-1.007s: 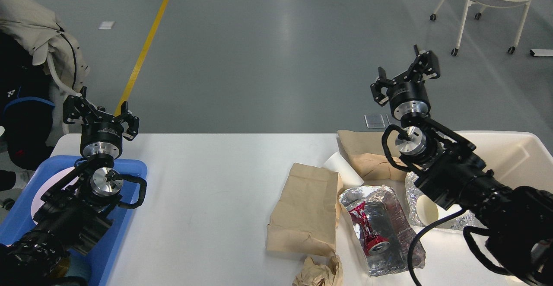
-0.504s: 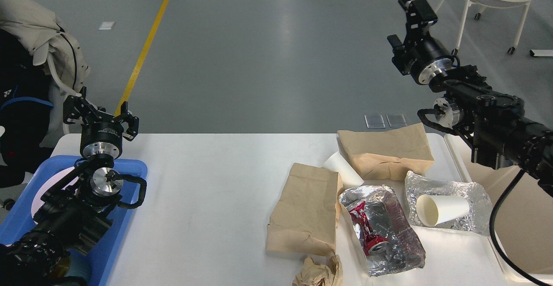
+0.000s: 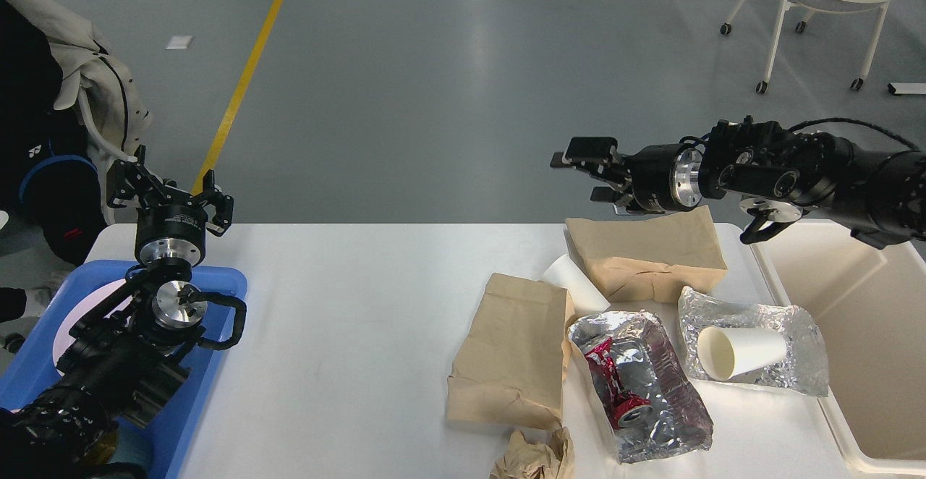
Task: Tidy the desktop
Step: 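Lift the right gripper up and swing it over the paper bags, then lower the right gripper toward the foil-wrapped red can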
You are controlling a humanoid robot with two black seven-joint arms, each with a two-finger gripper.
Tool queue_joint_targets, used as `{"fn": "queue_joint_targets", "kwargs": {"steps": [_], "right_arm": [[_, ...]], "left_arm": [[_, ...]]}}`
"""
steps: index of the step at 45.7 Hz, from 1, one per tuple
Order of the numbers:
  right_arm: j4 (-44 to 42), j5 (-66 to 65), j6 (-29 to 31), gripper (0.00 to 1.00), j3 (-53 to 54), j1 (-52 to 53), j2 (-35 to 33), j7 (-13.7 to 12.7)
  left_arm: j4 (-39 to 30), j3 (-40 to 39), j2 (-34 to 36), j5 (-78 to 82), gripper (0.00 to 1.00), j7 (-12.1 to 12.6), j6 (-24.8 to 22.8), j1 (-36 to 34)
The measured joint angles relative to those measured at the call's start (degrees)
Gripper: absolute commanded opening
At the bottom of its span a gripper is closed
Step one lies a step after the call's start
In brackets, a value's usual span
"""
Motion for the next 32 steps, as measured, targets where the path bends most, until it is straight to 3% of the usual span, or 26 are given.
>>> {"fn": "queue_joint_targets", "kwargs": {"steps": [6,10,19,26,32], "right_arm": [[3.98,-6.95,2.25,1.0,-7.07,4.55,1.9,-9.01],[6.39,-7.55,5.78,1.0,-8.61,8.26,2.74,-12.77],[9.12,-3.49,23.0,1.0,-7.64,15.93,3.95,-13.85],[12.1,9.06,23.74,1.0,-7.18,16.83,4.39,-13.89],[16.56,12.06,23.61,1.0,-8.29,18.33,4.63,-15.26]], "left_arm": [[0.0,0.0,0.0,0.0,0.98,0.0,0.0,0.0],[0.0,0.0,0.0,0.03,0.98,0.0,0.0,0.0],[0.0,0.0,0.0,0.06,0.98,0.0,0.0,0.0],[0.0,0.0,0.0,0.06,0.98,0.0,0.0,0.0],[0.0,0.0,0.0,0.06,0.98,0.0,0.0,0.0]]}}
